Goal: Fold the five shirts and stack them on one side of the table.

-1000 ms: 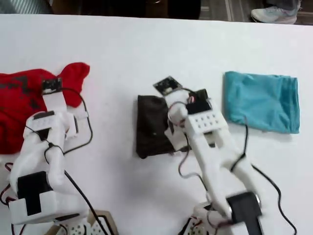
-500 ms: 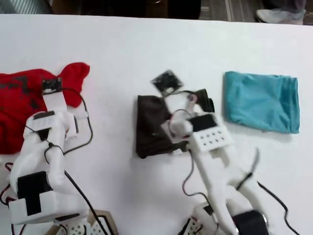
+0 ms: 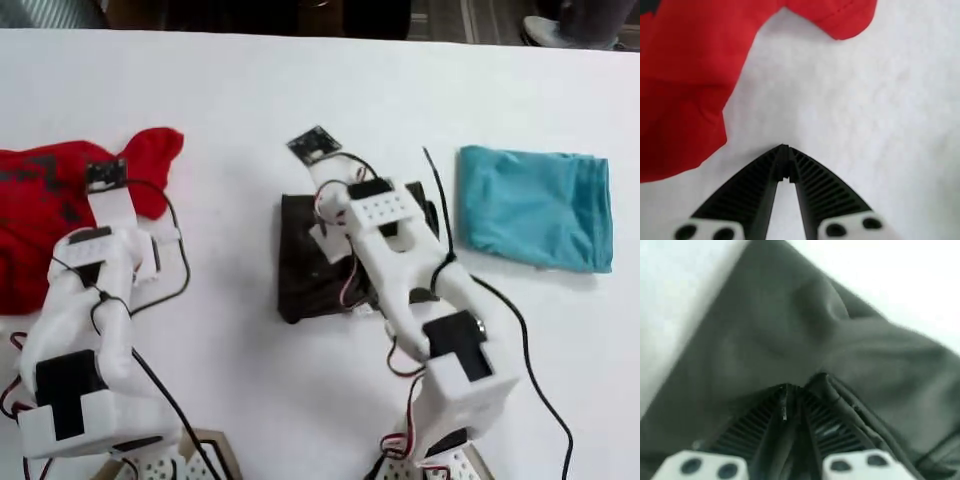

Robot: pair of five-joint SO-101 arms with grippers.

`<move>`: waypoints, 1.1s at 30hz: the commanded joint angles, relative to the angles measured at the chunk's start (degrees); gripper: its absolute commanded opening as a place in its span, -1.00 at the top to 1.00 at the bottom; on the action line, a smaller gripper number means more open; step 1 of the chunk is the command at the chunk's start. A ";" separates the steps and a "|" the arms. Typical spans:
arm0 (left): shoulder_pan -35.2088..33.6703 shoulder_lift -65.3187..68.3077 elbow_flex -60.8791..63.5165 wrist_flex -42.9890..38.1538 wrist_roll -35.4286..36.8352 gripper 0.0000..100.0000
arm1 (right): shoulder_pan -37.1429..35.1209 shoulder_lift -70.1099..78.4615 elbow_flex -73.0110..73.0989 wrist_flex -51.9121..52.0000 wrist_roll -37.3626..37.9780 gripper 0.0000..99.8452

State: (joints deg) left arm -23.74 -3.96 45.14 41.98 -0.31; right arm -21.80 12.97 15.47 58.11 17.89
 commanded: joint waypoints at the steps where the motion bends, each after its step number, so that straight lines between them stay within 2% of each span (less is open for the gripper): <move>1: -0.44 -0.26 -2.33 -0.62 0.18 0.95 | 3.38 -0.31 -3.43 4.18 -0.53 0.96; 7: -0.35 -0.26 -2.33 -0.88 0.18 0.95 | 8.92 -6.02 -3.16 11.47 -0.09 0.96; 16: -0.35 -0.26 -2.33 -1.41 0.18 0.95 | 13.14 -7.60 -3.08 25.19 0.09 0.96; 24: -0.44 -0.26 -2.33 -1.41 0.18 0.95 | 22.81 -7.60 -3.08 32.40 8.53 0.96; 29: -0.44 -0.26 -2.33 -1.41 0.18 0.95 | 28.62 -8.04 -3.16 32.75 12.31 0.96; 33: -0.44 -0.26 -2.33 -1.41 0.18 0.95 | 30.11 -12.35 -3.16 25.36 12.48 0.96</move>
State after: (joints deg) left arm -23.74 -3.96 45.14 41.45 -0.31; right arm 7.12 6.37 14.24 87.82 30.11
